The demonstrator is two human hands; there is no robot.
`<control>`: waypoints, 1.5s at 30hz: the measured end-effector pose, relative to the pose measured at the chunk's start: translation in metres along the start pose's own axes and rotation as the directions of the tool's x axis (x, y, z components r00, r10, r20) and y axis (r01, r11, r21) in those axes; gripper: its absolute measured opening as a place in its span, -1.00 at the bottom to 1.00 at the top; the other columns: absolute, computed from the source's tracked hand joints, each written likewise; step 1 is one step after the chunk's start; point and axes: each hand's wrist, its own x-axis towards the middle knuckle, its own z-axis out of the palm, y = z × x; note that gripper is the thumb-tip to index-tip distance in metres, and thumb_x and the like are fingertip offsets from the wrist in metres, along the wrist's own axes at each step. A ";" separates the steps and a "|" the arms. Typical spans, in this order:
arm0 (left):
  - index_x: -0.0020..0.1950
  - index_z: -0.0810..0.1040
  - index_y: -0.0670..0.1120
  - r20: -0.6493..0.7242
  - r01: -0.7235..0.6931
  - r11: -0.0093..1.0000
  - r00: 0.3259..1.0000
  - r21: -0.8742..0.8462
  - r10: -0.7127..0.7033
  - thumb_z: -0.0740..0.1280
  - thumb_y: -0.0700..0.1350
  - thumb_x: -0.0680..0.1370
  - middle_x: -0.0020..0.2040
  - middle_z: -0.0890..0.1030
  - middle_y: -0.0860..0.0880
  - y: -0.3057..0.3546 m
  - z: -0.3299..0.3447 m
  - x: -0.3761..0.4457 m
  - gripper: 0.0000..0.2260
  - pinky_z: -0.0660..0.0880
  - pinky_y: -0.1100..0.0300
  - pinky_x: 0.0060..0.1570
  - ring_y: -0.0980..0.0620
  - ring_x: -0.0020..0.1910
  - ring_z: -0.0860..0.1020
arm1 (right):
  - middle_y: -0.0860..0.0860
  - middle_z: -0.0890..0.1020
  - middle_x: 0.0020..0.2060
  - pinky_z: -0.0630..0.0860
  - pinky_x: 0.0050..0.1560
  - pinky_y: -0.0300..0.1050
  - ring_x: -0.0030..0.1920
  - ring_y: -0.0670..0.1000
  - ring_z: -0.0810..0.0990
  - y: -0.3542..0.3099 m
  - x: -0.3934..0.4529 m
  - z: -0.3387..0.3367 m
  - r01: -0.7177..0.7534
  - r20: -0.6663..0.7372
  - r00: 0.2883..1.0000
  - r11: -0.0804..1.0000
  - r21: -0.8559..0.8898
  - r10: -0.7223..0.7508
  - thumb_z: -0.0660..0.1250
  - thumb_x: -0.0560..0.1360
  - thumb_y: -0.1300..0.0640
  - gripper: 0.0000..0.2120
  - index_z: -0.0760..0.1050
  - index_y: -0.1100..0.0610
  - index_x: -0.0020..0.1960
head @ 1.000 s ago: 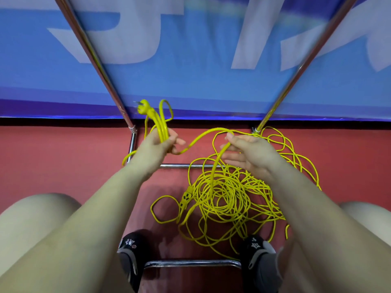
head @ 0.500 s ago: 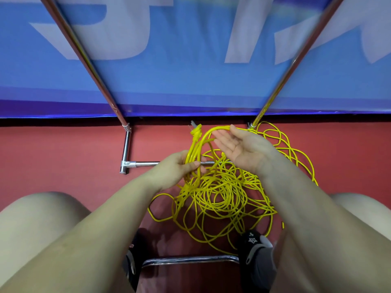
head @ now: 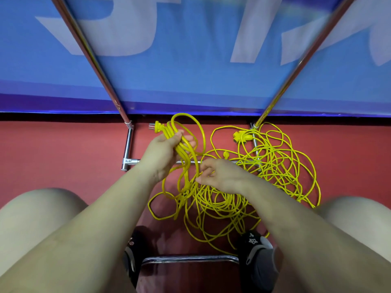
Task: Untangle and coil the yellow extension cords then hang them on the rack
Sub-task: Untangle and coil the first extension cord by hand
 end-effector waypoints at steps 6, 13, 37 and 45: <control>-0.02 0.43 -0.12 -0.083 -0.040 0.990 0.996 -0.134 0.029 0.09 -0.21 0.65 -0.31 0.68 0.01 0.008 -0.004 0.005 -0.85 0.60 0.21 -0.29 0.10 -0.30 0.67 | 0.12 0.61 -0.08 0.46 -0.03 -0.09 -0.11 0.07 0.55 -0.002 0.005 0.001 0.042 -0.072 0.997 0.998 0.041 -0.039 0.30 0.53 0.09 -0.82 0.32 -0.02 -0.18; 0.00 0.48 -0.02 -0.052 -0.115 0.972 0.990 0.207 0.129 0.09 -0.12 0.66 -0.31 0.67 0.08 0.008 -0.012 0.006 -0.82 0.40 0.22 -0.38 0.17 -0.48 0.51 | 0.05 0.58 -0.28 0.53 -0.33 -0.20 -0.38 -0.01 0.59 -0.012 0.001 -0.020 0.081 -0.173 0.985 0.814 0.576 0.024 0.22 0.57 0.18 -0.87 0.31 0.04 -0.12; -0.05 0.46 -0.07 0.229 -0.036 0.883 0.970 0.468 -0.082 0.17 -0.23 0.62 -0.31 0.57 0.03 -0.015 0.002 -0.006 -0.88 0.51 0.26 -0.48 0.17 -0.38 0.61 | 0.16 0.59 -0.06 0.62 -0.19 -0.08 -0.10 0.09 0.62 -0.008 0.002 -0.057 0.139 -0.138 0.961 0.015 0.990 0.241 0.17 0.59 0.21 -0.88 0.41 0.23 0.07; -0.16 0.43 -0.16 0.035 0.046 0.998 0.998 0.033 -0.047 0.14 -0.20 0.63 -0.38 0.59 -0.05 0.001 0.001 0.002 -0.81 0.57 0.17 -0.48 0.09 -0.37 0.64 | 0.12 0.61 -0.16 0.50 -0.05 -0.11 -0.14 0.09 0.60 -0.005 0.003 -0.009 0.040 -0.105 0.994 0.990 0.135 -0.026 0.39 0.46 0.12 -0.84 0.52 0.17 0.00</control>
